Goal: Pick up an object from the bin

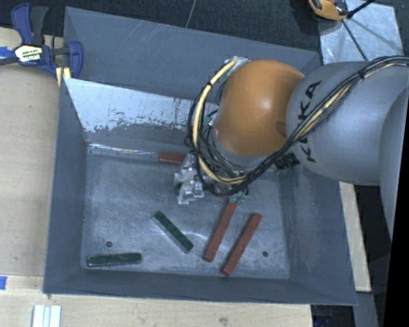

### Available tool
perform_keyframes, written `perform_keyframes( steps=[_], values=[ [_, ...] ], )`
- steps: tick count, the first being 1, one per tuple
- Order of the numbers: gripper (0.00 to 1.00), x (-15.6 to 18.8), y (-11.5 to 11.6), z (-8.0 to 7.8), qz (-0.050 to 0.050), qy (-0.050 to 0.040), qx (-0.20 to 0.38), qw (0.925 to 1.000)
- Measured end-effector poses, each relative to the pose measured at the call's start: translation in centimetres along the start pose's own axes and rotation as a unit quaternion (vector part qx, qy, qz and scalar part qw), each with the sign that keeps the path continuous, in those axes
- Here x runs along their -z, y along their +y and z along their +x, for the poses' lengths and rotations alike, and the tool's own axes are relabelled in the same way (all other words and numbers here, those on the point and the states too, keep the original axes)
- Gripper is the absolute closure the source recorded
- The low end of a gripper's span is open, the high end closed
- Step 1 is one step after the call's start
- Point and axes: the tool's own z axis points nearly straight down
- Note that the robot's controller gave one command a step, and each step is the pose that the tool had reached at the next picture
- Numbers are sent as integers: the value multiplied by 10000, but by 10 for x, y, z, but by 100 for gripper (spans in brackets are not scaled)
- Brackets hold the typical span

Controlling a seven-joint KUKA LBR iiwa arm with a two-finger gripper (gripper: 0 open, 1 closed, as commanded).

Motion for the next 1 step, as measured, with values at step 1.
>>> perform_keyframes(
  steps=[1],
  values=[
    [100, 50, -1, -2, 5, 55, 66, 10000]
  ],
)
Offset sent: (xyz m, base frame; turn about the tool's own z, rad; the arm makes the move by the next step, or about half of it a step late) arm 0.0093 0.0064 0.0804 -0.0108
